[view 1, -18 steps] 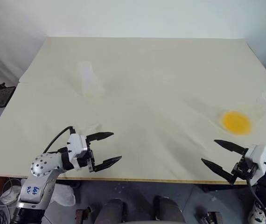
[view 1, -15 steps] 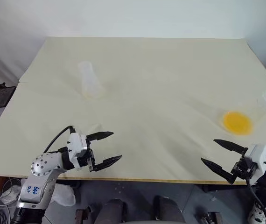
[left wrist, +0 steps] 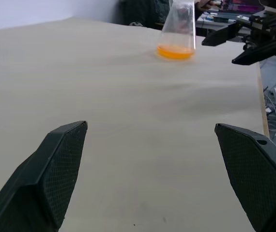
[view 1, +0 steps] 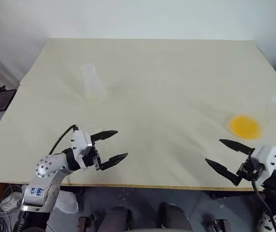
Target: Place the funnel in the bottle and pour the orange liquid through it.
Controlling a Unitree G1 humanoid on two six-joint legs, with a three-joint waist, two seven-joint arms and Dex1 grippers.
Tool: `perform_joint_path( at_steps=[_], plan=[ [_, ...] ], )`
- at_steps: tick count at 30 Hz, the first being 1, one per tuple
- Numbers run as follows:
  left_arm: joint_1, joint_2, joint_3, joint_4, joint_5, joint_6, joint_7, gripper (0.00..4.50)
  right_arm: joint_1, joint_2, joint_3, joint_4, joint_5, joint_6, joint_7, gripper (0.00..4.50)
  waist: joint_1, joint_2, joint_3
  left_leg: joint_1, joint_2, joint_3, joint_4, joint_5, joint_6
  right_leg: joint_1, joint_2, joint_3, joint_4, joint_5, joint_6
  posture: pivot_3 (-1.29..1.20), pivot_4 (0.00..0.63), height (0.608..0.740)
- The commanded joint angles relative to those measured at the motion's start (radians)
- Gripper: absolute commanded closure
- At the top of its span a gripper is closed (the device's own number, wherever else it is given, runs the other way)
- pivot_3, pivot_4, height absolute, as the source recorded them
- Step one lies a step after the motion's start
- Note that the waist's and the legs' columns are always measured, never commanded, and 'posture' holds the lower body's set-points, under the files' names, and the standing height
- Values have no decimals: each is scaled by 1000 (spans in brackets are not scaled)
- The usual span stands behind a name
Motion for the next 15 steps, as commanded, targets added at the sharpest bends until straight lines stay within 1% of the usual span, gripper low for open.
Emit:
perform_joint_path(
  at_steps=[1,4,6,8,9,11,15],
  plan=[
    [-19,26,99,-54,-23,12,62,0,-17,-2,6,-32,18,12,-6,19,-1,0,0,0,0,0,0,0,0,0,0,0,0,0,0,0,150,740],
    [-19,43,204,-77,-48,69,151,0,-61,-1,29,-15,11,18,-8,19,-4,0,0,0,0,-1,0,0,0,0,1,0,0,0,0,0,150,740],
    [-36,37,307,-81,-58,116,278,0,-96,-4,52,-10,16,30,-1,19,-3,0,0,0,0,-1,0,0,0,0,1,0,0,0,0,0,150,740],
    [-44,33,380,-86,-74,173,378,0,-129,-3,71,-6,18,39,-1,19,-3,0,0,0,0,-1,0,0,0,0,1,0,0,0,0,0,150,740],
    [-38,35,402,-82,-69,204,416,0,-148,0,81,0,16,40,-2,19,-3,0,0,0,0,-1,0,0,0,0,1,0,1,0,0,0,150,740],
    [-21,38,417,-76,-52,220,439,0,-181,5,97,12,9,39,-2,19,-3,0,0,0,0,-1,0,0,0,0,0,0,0,0,0,0,150,740],
    [-23,31,427,-68,-45,259,498,0,-247,10,119,20,12,38,-8,19,2,-2,1,-1,0,-2,0,0,0,0,0,-1,0,0,1,0,150,740]
  ],
)
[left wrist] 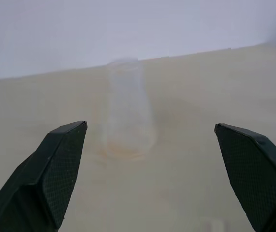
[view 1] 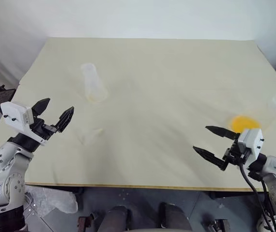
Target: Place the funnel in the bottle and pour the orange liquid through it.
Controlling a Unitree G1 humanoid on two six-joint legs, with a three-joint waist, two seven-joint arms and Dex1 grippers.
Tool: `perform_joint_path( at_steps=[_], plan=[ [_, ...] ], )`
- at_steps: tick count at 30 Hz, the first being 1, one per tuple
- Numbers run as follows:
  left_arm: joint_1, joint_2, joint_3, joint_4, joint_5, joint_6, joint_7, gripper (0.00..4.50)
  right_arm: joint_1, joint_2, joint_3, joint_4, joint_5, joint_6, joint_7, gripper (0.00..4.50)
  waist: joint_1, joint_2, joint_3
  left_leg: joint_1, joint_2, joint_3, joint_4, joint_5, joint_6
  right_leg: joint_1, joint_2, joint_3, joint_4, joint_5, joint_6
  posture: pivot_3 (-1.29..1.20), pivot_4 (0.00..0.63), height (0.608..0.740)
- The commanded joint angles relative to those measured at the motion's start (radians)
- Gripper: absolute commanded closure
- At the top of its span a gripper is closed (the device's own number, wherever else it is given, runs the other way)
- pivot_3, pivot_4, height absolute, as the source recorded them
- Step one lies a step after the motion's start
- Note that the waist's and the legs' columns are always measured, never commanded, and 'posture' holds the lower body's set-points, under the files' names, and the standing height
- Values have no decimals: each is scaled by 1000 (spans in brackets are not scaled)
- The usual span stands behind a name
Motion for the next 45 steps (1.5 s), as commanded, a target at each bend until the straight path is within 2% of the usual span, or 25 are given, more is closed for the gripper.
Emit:
perform_joint_path(
  at_steps=[1,6,14,17,27,34,45],
  plan=[
    [-22,1,15,-9,4,22,51,0,-37,6,0,-12,14,-3,-9,19,2,0,0,0,0,-1,0,0,0,0,0,0,0,0,0,0,150,740],
    [-168,5,-85,157,87,-15,50,0,-40,16,-3,-36,13,-14,-21,19,9,0,0,0,-1,-1,0,0,0,0,0,-2,1,0,0,0,150,740],
    [-482,-1,-212,624,241,-284,-44,0,-5,31,-11,-94,18,-19,-50,19,3,-2,1,0,-1,2,0,1,0,-1,2,-7,1,0,1,0,150,740],
    [-587,-15,-240,779,271,-358,-68,0,16,35,-18,-114,19,-25,-55,19,2,-3,1,0,-1,2,0,1,0,-1,2,-8,1,0,1,0,150,740],
    [-799,-64,-278,1136,336,-565,-103,0,35,48,-19,-120,8,-50,-67,19,0,-6,3,0,-1,3,0,1,0,-1,2,-9,1,1,2,0,150,740],
    [-903,-77,-281,1314,379,-645,-72,0,21,48,-17,-102,4,-62,-68,19,-1,-8,5,-1,-1,3,0,1,1,-1,1,-9,1,1,2,0,150,740],
    [-1011,-107,-273,1469,400,-696,-55,0,-3,54,-5,-72,-11,-77,-67,19,-1,-10,6,-1,-1,3,0,1,1,-1,1,-10,2,1,3,0,150,740]
  ],
)
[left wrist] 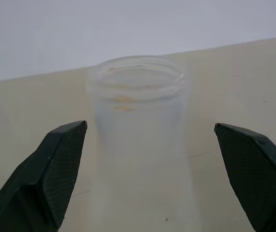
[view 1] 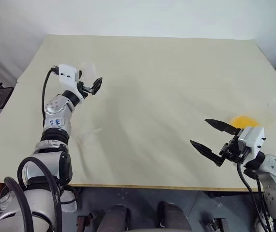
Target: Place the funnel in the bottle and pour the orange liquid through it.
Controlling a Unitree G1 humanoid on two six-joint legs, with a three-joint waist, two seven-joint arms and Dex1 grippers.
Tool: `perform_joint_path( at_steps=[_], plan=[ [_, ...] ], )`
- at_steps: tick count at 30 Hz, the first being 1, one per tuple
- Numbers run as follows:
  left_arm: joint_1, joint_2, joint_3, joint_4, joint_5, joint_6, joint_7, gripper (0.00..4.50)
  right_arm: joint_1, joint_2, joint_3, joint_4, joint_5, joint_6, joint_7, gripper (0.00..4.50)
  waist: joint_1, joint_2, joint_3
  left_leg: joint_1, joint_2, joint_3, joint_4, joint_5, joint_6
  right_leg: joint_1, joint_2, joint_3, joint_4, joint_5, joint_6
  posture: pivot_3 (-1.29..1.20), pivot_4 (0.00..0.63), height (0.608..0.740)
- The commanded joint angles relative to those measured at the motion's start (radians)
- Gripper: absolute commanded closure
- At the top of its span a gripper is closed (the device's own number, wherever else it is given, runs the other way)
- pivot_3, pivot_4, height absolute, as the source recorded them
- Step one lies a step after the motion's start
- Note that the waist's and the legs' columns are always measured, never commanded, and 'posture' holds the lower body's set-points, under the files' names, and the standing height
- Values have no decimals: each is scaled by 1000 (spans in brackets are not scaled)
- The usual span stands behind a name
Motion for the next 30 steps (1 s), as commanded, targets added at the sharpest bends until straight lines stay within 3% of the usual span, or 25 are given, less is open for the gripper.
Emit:
perform_joint_path(
  at_steps=[1,4,6,11,12,18,23,30],
  plan=[
    [-53,-1,6,24,9,-34,12,0,-16,7,0,-2,1,-25,-3,19,0,0,0,0,0,0,0,0,0,0,0,0,0,0,0,0,150,740],
    [-84,3,-3,62,34,-29,52,196,-23,10,0,5,-6,-30,-2,5,0,0,0,0,0,0,0,0,0,0,0,0,0,0,0,0,150,740],
    [-94,5,2,76,38,-32,63,602,-24,12,-1,6,-8,-33,-5,0,1,0,0,0,0,0,0,0,0,0,0,0,0,0,0,0,150,740],
    [-107,10,7,93,44,-18,57,2116,-18,17,-3,3,-13,-38,-12,0,0,0,0,0,0,0,0,0,0,0,0,0,0,0,0,0,150,740],
    [-108,11,8,94,45,-17,53,2198,-18,18,-3,4,-14,-39,-13,0,0,0,0,0,0,0,0,0,0,0,0,0,0,0,0,0,150,740],
    [-127,26,8,81,41,-2,-8,2198,-20,13,-11,4,-12,-38,-16,0,0,0,0,0,0,0,0,0,0,0,0,0,0,0,0,0,150,740],
    [-164,-12,34,-27,-66,7,-297,2198,-16,-3,-34,-6,9,-24,-9,0,2,0,0,-3,0,0,3,0,0,-1,0,-2,1,0,0,0,150,740],
    [-168,-88,-44,-219,-124,94,-599,2198,41,-59,-78,-56,92,36,42,0,0,0,0,-6,0,0,6,0,0,-1,0,-4,1,1,1,0,150,740]
  ],
)
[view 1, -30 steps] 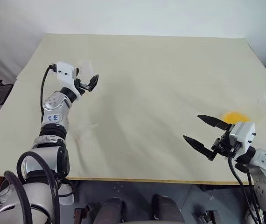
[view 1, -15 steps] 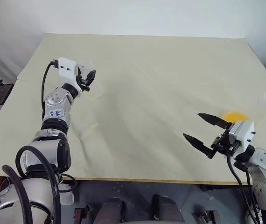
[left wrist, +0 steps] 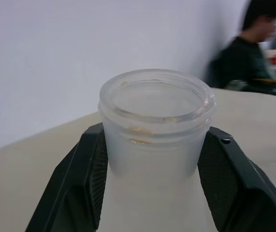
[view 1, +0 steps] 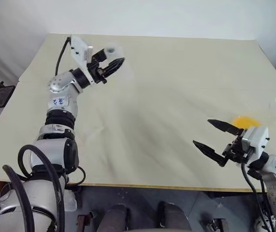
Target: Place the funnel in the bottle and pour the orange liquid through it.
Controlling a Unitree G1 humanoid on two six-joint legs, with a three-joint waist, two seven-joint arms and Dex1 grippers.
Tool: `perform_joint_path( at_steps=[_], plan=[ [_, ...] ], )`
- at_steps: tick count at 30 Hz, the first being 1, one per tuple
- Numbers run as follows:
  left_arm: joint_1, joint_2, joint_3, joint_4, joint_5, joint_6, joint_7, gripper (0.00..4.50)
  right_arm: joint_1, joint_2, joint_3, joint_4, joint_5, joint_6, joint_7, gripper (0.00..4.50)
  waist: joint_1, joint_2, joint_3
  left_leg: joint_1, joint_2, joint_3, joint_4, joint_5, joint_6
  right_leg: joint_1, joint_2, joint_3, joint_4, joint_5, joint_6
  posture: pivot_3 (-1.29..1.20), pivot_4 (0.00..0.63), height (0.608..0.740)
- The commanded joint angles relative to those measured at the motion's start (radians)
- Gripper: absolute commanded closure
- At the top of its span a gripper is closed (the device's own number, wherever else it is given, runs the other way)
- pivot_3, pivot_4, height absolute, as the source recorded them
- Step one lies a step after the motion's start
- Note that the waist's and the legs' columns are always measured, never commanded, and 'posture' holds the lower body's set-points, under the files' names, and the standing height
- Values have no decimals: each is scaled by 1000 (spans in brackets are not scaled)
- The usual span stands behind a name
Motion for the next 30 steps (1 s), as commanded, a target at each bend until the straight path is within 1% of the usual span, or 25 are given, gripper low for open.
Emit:
perform_joint_path(
  at_steps=[1,4,5,9,15,17,22,26,30],
  plan=[
    [-4,-44,-42,-133,-53,31,-163,2198,29,-35,-57,-69,64,32,22,0,0,0,0,0,0,0,0,0,0,0,0,0,0,0,0,0,150,740],
    [17,-95,-70,-223,-93,132,-236,2198,59,-52,-87,-96,99,62,27,0,1,0,0,-1,0,0,1,0,0,0,0,0,0,0,0,0,150,740],
    [36,-118,-97,-265,-96,164,-257,2198,75,-56,-103,-103,103,66,27,0,1,0,0,-1,0,0,1,0,0,0,0,0,0,0,0,0,150,740],
    [98,-203,-180,-365,-79,214,-274,2198,139,-56,-165,-130,99,74,9,0,4,0,0,-1,0,-1,1,0,0,0,0,1,0,0,0,0,150,740],
    [154,-242,-257,-444,-62,293,-260,2198,220,-28,-203,-196,102,82,-26,0,4,0,0,-1,0,-3,3,0,1,0,0,2,0,0,0,0,150,740],
    [161,-254,-277,-450,-55,304,-257,2198,252,-17,-210,-220,100,80,-36,0,4,0,0,0,0,-3,3,0,1,1,0,2,0,0,0,0,150,740],
    [148,-261,-299,-394,-9,238,-231,2198,296,3,-223,-256,93,72,-64,0,11,0,0,-1,0,-2,4,0,1,1,0,3,0,0,0,0,150,740],
    [134,-242,-306,-323,42,203,-188,2198,333,24,-231,-284,86,59,-85,0,20,0,0,-1,0,-2,4,0,1,1,0,4,0,0,0,0,150,740],
    [144,-235,-310,-305,56,192,-195,2198,346,37,-226,-298,78,57,-99,0,26,0,0,-1,0,-2,4,0,2,1,0,4,0,0,0,0,150,740]
  ],
)
